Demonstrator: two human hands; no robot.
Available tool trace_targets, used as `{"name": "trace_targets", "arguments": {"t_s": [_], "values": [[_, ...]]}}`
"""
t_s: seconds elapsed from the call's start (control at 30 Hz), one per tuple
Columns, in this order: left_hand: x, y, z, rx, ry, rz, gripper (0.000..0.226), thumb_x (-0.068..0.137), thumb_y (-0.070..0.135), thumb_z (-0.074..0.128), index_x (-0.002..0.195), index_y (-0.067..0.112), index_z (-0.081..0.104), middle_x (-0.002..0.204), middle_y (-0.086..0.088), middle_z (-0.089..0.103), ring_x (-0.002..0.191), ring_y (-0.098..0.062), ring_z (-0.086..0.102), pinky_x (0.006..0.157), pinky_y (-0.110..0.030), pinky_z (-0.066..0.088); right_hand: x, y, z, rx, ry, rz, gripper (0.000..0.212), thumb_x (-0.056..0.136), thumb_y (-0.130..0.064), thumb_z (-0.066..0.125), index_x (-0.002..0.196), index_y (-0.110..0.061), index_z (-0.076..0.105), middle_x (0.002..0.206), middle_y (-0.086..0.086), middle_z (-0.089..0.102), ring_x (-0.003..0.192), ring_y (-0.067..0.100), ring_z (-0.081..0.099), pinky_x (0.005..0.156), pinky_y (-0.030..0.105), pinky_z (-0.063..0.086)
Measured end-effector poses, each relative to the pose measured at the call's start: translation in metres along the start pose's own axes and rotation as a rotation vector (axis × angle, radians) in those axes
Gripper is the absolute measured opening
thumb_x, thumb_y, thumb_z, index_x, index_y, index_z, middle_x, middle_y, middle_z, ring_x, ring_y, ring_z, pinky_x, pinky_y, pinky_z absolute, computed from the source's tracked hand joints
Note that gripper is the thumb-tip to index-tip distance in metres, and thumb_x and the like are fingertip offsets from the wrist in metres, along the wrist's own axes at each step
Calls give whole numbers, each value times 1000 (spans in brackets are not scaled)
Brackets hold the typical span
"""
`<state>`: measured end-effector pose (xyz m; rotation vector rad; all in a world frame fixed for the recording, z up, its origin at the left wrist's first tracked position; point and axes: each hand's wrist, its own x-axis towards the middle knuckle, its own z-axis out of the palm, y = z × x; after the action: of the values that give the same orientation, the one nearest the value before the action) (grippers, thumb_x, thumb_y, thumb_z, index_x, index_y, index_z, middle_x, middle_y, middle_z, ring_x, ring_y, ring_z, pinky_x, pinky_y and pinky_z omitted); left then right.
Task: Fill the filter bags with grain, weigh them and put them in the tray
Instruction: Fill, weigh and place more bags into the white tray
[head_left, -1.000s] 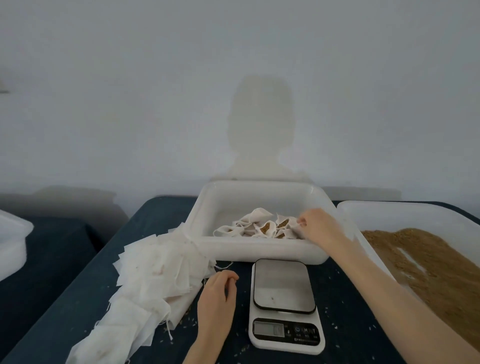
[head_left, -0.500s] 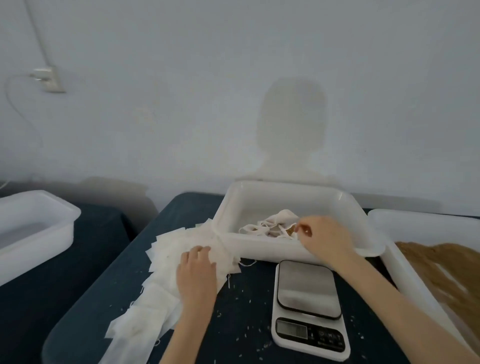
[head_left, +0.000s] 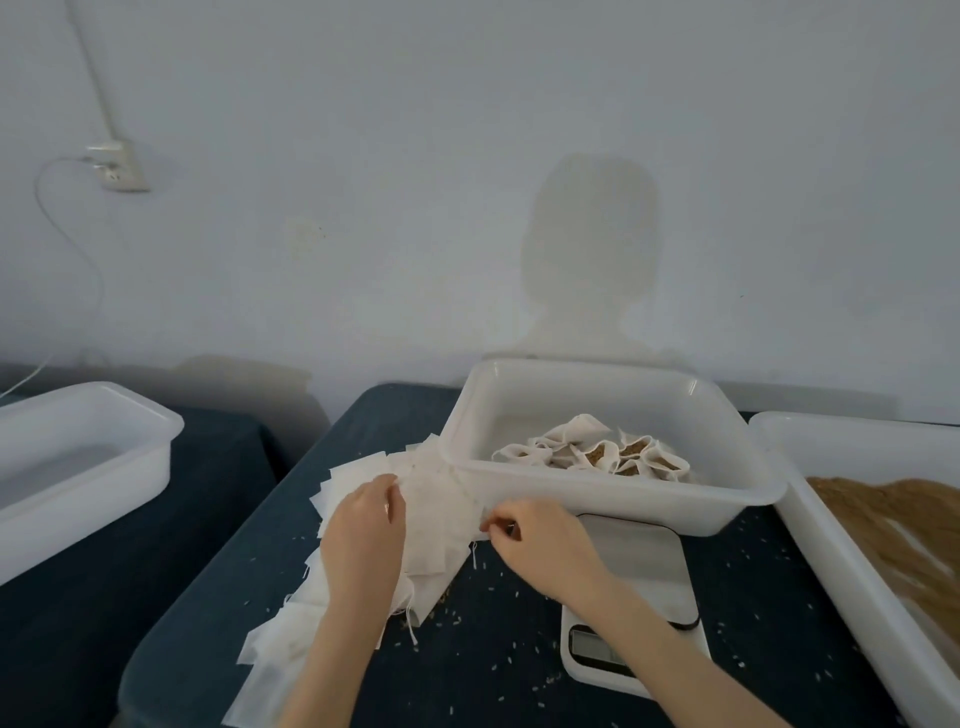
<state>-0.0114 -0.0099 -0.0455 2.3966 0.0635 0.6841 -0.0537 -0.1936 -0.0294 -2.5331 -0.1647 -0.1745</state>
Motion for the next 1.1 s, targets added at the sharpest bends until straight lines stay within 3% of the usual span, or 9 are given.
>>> {"name": "trace_targets", "arguments": {"t_s": [0.13,0.3,0.43,0.6,0.73,0.87,0.93,1.03,1.1], "values": [[-7,19,-14,-166,67,3,24,96,19,50,110,17,69,94,4,71,81,-15,59,71,-25,39,9,-20,2,347,18,53,20,96,-30,51,99,-26,70,85,-12,69,76,5,64,74,21,52],[-25,42,-14,-251,-50,80,26,97,26,51,113,17,70,107,3,71,99,-14,63,88,-25,46,15,-43,1,700,23,139,27,99,-35,47,90,-22,69,80,-8,71,64,6,65,61,19,53],[-35,51,-9,-203,-82,157,27,98,27,49,109,17,72,105,3,71,95,-12,63,83,-17,43,13,-44,0,723,77,168,29,98,-34,50,78,-22,67,73,-9,70,62,9,68,66,26,57],[-44,59,-4,-195,-123,147,26,98,27,51,115,22,70,106,6,71,92,-9,63,79,-12,37,-1,-30,-9,748,65,171,36,100,-26,49,69,-22,67,66,-11,70,62,7,69,57,13,50],[-55,69,3,-219,-133,82,25,96,36,51,111,31,71,92,12,73,72,-2,59,68,-12,40,-16,-16,-15,711,49,175,33,101,-26,48,75,-24,69,70,-10,70,66,7,69,58,13,50],[-69,86,9,-268,-164,-33,24,95,40,50,109,38,70,73,21,62,65,5,54,59,-8,34,-31,0,-23,671,84,177,25,97,-26,54,84,-16,73,72,-5,72,65,8,68,59,14,51],[-75,94,13,-275,-214,-49,25,95,44,50,110,39,68,75,21,61,68,5,55,59,-10,38,-38,9,-29,629,99,195,23,97,-25,56,87,-14,74,74,-5,72,65,10,68,58,14,50],[-79,102,16,-208,-266,48,23,92,50,52,110,42,64,92,21,67,77,3,58,67,-10,42,-47,21,-36,508,126,217,24,96,-24,56,86,-11,73,75,-3,73,65,9,68,57,14,48],[-81,106,17,-147,-227,171,14,90,44,58,99,39,68,90,21,67,72,3,56,59,-6,35,-52,30,-40,483,147,240,23,95,-23,57,84,-10,72,70,-4,71,59,4,65,54,14,47]]}}
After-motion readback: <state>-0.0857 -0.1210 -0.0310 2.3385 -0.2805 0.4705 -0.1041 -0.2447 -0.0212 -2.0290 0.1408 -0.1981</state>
